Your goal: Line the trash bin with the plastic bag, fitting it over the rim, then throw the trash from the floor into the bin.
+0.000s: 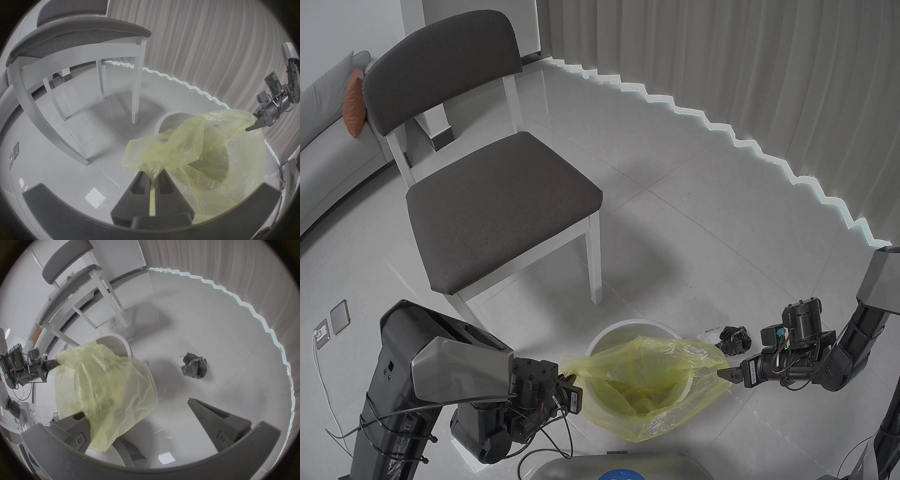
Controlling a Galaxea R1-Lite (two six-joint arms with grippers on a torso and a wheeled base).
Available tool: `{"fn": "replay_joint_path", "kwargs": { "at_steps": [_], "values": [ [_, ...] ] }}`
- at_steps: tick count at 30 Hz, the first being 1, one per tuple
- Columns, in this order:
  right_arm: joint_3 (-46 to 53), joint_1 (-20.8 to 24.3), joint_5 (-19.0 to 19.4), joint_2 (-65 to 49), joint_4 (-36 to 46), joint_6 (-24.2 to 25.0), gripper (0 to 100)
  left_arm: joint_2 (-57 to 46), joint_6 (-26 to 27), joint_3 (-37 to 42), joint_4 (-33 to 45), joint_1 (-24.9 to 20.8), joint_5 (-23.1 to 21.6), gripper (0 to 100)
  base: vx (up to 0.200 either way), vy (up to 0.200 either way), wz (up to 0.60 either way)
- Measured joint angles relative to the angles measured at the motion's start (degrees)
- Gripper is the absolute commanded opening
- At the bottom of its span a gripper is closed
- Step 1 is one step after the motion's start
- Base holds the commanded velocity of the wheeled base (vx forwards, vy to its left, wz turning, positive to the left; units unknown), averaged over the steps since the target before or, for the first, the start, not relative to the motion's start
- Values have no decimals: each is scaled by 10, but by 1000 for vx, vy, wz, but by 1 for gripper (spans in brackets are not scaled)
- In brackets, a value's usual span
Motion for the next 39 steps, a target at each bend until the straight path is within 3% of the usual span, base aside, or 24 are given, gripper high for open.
{"fn": "replay_joint_path", "kwargs": {
  "at_steps": [17, 25, 39],
  "values": [
    [1, 5, -8, 96, -6, -48, 100, 14, 4, 10, -26, -15, 5, 0, 0, 0, 0],
    [8, 12, -28, 142, -51, -51, 100, 16, 4, 11, -28, -11, 5, 0, 0, 0, 0],
    [54, 17, -2, 35, -53, -50, 100, 21, 10, 3, -24, 23, -2, 0, 0, 0, 0]
  ]
}}
